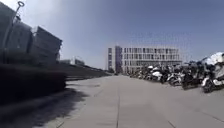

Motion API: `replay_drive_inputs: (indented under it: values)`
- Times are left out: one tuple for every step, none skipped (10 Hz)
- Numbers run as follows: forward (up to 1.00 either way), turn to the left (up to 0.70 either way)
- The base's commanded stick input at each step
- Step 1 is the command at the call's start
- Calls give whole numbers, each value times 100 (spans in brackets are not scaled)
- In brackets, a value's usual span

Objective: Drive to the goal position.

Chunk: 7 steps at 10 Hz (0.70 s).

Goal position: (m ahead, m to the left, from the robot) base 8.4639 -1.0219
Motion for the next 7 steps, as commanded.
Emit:
replay_drive_inputs:
  values:
    - [100, 2]
    - [100, 2]
    - [100, 8]
    - [100, 23]
    - [100, 39]
    - [100, 42]
    - [100, 42]
